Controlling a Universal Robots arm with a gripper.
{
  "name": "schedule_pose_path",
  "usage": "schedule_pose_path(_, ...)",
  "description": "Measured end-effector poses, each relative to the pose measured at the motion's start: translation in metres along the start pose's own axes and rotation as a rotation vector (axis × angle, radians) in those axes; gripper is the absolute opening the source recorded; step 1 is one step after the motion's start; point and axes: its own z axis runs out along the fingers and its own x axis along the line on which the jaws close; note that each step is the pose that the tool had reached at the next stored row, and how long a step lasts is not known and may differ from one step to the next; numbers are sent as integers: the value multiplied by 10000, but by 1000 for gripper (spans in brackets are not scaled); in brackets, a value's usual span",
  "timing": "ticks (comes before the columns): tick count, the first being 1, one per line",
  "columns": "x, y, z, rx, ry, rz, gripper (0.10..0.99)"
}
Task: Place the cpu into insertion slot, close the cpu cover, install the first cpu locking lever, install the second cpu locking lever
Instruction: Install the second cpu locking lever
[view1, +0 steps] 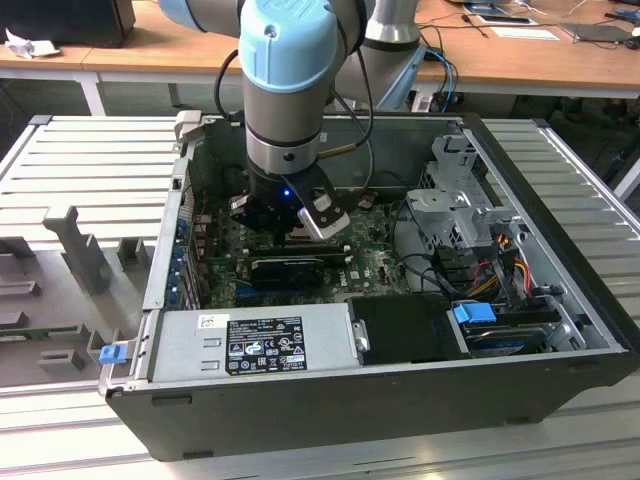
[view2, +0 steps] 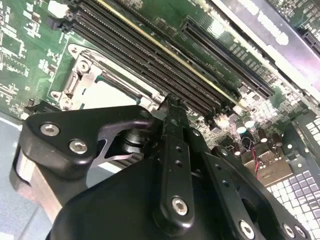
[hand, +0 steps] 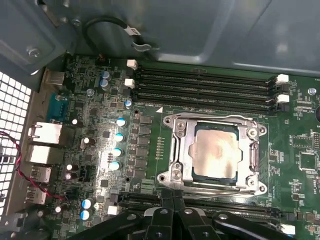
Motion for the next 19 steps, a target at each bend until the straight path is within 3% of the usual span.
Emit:
schedule_pose_path(8, 7, -2, 98, -32, -2, 0, 106)
schedule_pose_path(17, 31, -14, 168, -383, -36, -7, 106)
schedule_pose_path(19, 39, -15, 172, -397, -36, -5, 106)
